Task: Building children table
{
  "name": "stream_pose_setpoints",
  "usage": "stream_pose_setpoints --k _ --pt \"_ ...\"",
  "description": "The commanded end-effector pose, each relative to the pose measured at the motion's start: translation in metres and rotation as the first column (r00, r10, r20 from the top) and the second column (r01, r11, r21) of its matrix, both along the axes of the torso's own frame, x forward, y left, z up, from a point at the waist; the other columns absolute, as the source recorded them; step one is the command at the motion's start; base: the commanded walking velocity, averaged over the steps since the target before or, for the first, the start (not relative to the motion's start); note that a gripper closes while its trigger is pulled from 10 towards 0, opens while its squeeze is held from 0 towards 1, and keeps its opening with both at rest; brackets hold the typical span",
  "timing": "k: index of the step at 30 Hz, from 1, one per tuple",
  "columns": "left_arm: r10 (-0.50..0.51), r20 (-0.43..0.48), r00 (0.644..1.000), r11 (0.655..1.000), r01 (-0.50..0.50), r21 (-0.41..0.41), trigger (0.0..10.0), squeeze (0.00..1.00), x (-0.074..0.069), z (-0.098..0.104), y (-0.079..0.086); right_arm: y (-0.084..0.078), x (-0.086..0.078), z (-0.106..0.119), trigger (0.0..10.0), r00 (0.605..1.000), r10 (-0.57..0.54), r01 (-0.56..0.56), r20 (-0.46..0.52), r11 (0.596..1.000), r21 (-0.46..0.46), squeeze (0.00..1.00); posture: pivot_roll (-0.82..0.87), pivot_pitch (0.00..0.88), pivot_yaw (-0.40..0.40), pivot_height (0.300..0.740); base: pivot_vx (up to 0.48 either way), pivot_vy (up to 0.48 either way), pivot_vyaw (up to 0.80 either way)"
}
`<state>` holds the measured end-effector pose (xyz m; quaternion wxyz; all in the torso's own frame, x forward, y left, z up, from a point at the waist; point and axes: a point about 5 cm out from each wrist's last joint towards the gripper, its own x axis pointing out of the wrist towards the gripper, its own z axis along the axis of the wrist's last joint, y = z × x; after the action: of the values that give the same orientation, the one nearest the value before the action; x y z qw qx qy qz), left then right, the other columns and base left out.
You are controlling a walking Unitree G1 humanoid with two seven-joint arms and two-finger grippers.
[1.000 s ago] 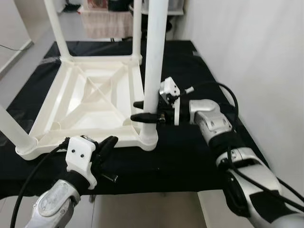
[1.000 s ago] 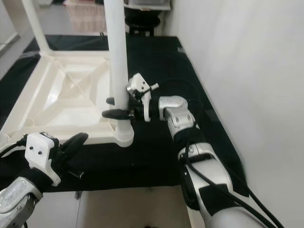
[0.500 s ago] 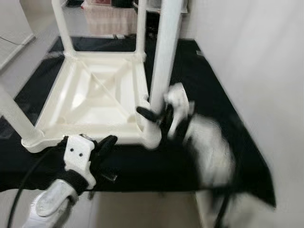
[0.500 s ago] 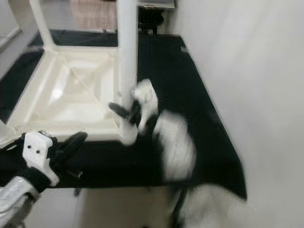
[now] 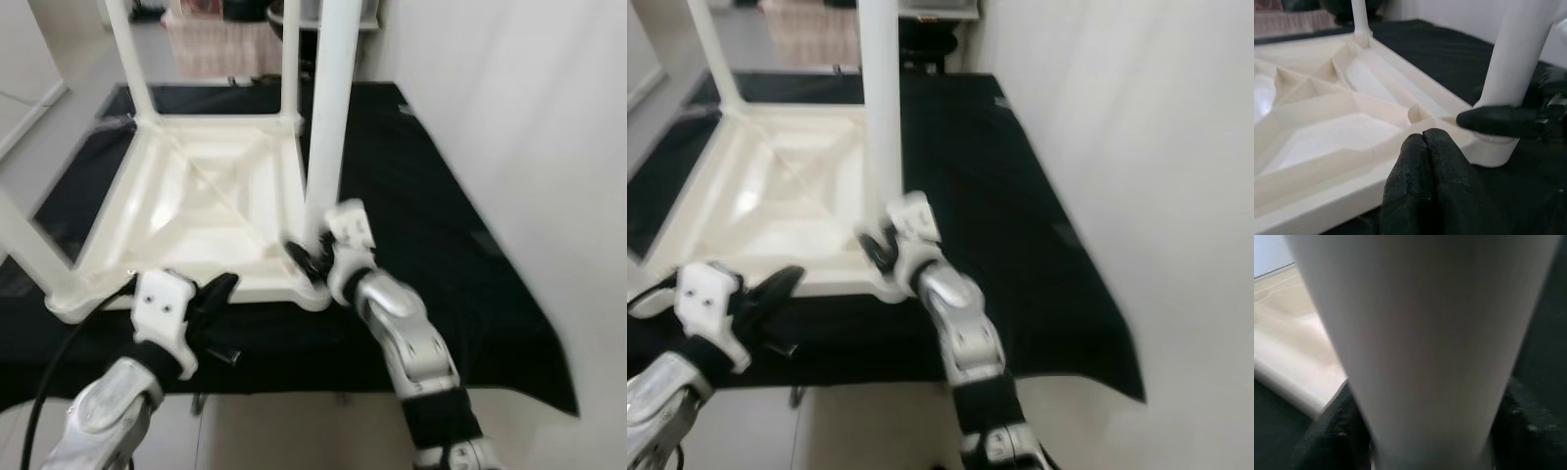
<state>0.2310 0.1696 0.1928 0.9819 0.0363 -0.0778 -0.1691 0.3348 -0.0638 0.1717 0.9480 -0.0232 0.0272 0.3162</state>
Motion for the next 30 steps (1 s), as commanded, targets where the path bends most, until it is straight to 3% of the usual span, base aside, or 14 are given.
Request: stream_pose_setpoints --k 1,3,4,5,6,7,12,15,16,19,20,25,30 --pt "0.002 0.000 1.000 1.000 -0.002 0.007 10.0 0.00 0.000 0.000 0.002 0.007 -0.002 0.016 10.0 0.998 0.051 -0.052 0.042 0.998 0.029 1.00 0.07 0.220 -0.075 0.740 0.000 0.000 0.00" --pt "-0.004 -0.002 1.000 1.000 0.004 0.005 10.0 0.00 0.000 0.000 0.002 0.011 -0.003 0.036 10.0 0.979 0.172 -0.177 0.112 0.983 0.038 1.00 0.08 0.219 -0.080 0.740 0.000 0.000 0.00" --pt "-0.004 -0.002 1.000 1.000 0.004 0.005 10.0 0.00 0.000 0.000 0.002 0.011 -0.003 0.036 10.0 0.979 0.172 -0.177 0.112 0.983 0.038 1.00 0.08 0.219 -0.080 0.740 0.000 0.000 0.00" --pt "-0.005 -0.003 1.000 1.000 0.005 0.004 10.0 0.00 0.000 0.000 0.000 0.011 -0.002 0.045 10.0 0.946 0.279 -0.284 0.165 0.959 0.010 0.12 0.08 0.217 -0.086 0.740 0.000 0.000 0.00" --pt "-0.006 -0.002 1.000 1.000 0.006 0.003 10.0 0.00 0.000 0.000 0.000 0.011 0.001 0.051 10.0 0.916 0.349 -0.353 0.197 0.936 -0.015 0.12 0.08 0.217 -0.086 0.740 0.000 0.000 0.00" --pt "-0.006 -0.003 1.000 1.000 0.006 0.002 10.0 0.00 -0.001 0.000 -0.001 0.010 0.003 0.055 10.0 0.881 0.424 -0.427 0.210 0.904 -0.030 0.00 0.09 0.217 -0.090 0.740 0.000 0.000 0.00" --pt "-0.011 -0.004 1.000 1.000 0.011 -0.003 10.0 0.00 -0.002 -0.001 -0.003 0.009 0.011 0.063 10.0 0.787 0.580 -0.577 0.212 0.813 -0.083 0.00 0.10 0.215 -0.097 0.740 0.000 0.000 0.00" --pt "-0.012 -0.004 1.000 1.000 0.012 -0.004 10.0 0.00 -0.003 -0.001 -0.004 0.009 0.013 0.067 10.0 0.765 0.612 -0.611 0.200 0.788 -0.074 0.00 0.10 0.215 -0.097 0.740 0.000 0.000 0.00" --pt "-0.013 -0.005 1.000 1.000 0.013 -0.006 10.0 0.00 -0.004 -0.001 -0.005 0.010 0.017 0.070 9.1 0.749 0.633 -0.636 0.198 0.770 -0.057 0.00 0.11 0.215 -0.101 0.740 0.000 0.000 0.00" --pt "-0.014 -0.006 1.000 1.000 0.014 -0.006 10.0 0.00 -0.004 -0.001 -0.005 0.010 0.020 0.071 9.1 0.732 0.651 -0.656 0.200 0.753 -0.053 0.00 0.11 0.215 -0.101 0.740 0.000 0.000 0.00" --pt "-0.015 -0.007 1.000 1.000 0.015 -0.008 10.0 0.00 -0.005 -0.001 -0.005 0.009 0.021 0.073 0.0 0.715 0.670 -0.678 0.198 0.734 -0.038 0.00 0.12 0.218 -0.103 0.740 0.000 0.000 0.00" --pt "-0.019 -0.010 1.000 1.000 0.019 -0.012 10.0 0.00 -0.006 0.000 -0.006 0.002 0.026 0.072 0.0 0.670 0.720 -0.732 0.182 0.682 -0.002 0.00 0.12 0.220 -0.102 0.740 0.000 0.000 0.00" --pt "-0.021 -0.010 1.000 1.000 0.021 -0.014 10.0 0.00 -0.006 0.000 -0.006 -0.009 0.027 0.067 0.0 0.683 0.711 -0.721 0.170 0.693 -0.005 0.00 0.11 0.225 -0.100 0.740 0.000 0.000 0.00"
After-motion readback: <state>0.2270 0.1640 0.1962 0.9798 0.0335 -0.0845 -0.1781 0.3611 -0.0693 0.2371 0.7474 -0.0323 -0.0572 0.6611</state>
